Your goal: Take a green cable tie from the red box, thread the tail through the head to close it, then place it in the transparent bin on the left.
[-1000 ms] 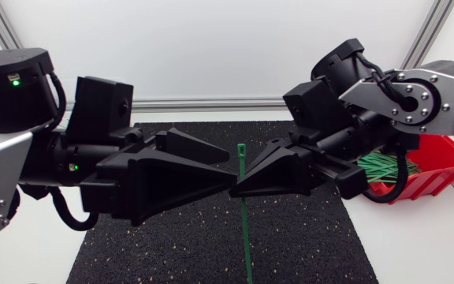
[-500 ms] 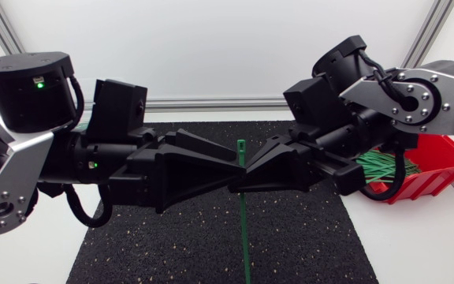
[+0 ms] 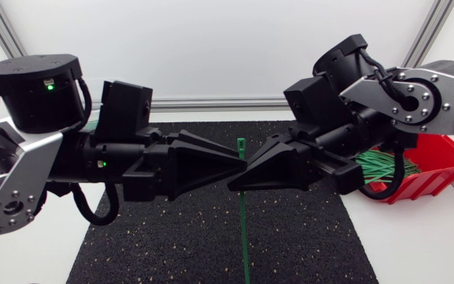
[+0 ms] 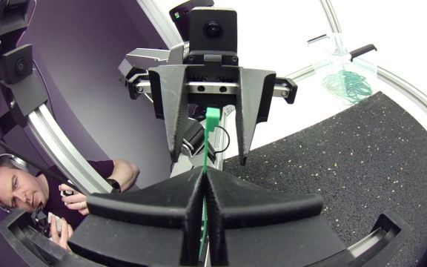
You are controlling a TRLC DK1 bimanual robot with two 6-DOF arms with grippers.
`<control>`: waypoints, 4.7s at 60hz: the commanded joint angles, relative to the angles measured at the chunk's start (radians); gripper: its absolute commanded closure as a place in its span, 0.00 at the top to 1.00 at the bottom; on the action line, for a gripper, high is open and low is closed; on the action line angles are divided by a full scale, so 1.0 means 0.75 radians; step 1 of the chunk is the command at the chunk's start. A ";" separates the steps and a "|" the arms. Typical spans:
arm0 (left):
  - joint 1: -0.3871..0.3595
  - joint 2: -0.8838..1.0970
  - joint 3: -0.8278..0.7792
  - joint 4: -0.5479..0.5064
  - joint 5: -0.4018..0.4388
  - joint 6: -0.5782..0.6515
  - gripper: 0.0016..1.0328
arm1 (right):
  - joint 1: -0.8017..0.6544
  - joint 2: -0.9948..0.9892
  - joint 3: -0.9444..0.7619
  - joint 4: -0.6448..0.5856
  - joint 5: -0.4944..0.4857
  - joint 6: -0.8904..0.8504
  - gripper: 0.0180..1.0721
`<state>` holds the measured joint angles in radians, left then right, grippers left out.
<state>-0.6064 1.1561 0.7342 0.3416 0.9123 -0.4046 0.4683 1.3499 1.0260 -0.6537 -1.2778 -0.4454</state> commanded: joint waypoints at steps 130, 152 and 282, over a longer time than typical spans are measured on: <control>0.119 0.013 0.142 -0.085 0.011 -0.111 0.04 | -0.007 -0.157 -0.135 0.180 0.192 0.170 0.51; 0.424 0.095 0.263 -0.128 0.166 -0.375 0.04 | -0.091 -0.131 -0.100 0.027 0.667 -0.063 0.92; 0.510 0.420 0.420 -0.181 0.457 -0.410 0.04 | 0.216 -0.395 -0.834 1.487 1.256 -1.726 0.96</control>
<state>-0.2123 1.4487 1.0222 0.2066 1.2419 -0.7067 0.6350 1.0565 0.4484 0.4015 -0.3122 -1.6577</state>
